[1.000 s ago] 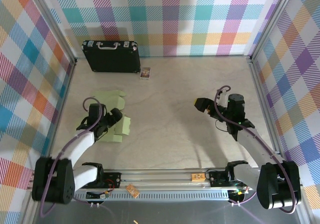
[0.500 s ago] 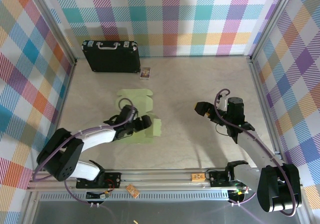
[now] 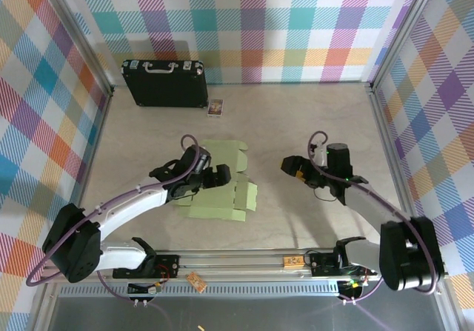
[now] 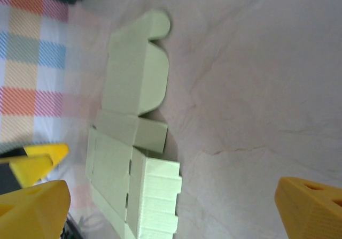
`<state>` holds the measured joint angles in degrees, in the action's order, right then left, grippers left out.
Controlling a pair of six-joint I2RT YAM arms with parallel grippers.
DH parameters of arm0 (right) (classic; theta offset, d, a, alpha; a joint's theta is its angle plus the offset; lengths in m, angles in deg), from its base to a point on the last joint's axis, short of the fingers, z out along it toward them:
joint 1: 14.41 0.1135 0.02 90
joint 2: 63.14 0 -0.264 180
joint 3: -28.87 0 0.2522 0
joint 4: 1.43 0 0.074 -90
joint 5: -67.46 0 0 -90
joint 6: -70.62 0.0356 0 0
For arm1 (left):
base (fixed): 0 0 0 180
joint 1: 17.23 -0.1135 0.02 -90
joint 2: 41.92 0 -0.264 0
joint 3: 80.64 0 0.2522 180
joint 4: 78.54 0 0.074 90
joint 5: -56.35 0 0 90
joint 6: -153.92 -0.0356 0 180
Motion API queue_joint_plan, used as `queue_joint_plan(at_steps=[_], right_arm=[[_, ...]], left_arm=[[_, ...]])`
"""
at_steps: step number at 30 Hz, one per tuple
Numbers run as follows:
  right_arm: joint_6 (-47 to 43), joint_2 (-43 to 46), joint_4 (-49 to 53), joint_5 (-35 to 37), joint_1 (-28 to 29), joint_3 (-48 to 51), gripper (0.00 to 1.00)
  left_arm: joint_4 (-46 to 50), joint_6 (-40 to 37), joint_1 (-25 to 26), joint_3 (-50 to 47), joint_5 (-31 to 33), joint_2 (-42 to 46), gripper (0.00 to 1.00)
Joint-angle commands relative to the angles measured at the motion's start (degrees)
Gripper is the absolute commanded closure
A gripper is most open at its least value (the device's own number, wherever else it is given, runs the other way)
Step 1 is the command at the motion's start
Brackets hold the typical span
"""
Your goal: Fold the paper box
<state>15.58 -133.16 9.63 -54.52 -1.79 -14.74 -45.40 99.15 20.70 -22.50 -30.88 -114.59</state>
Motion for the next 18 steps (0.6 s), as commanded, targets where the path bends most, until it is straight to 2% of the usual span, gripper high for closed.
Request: queue_joint_plan(at_steps=[1, 3, 8, 12, 16, 18], right_arm=[[-2.74, -5.82, 1.84, -2.13, 5.19, -6.95, 0.04], [-3.45, -10.57, 2.19, -1.5, 7.79, -10.18, 0.06], [-5.15, -22.46, 3.76, -4.85, 11.09, -19.42, 0.1], [-7.66, -29.6, 8.5, -4.7, 13.23, -26.4, 0.12], [-9.2, -33.4, 10.83, -5.46, 15.51, -29.73, 0.13], [-10.34, -34.57, 12.36, -4.75, 16.82, -30.74, 0.13]], left_arm=[[6.16, -4.24, -0.25, -1.63, 0.11, -0.83, 0.07], [4.29, -4.28, -0.3, -3.16, -2.53, -1.57, 0.13], [4.18, -4.39, -0.28, -5.23, -1.62, -2.23, 0.32], [2.97, -4.68, -0.26, -6.32, -2.3, -3.6, 0.45], [0.76, -4.9, -0.32, -6.85, -3.0, -6.88, 0.54], [-0.6, -5.03, -0.59, -7.03, -3.25, -8.39, 0.56]])
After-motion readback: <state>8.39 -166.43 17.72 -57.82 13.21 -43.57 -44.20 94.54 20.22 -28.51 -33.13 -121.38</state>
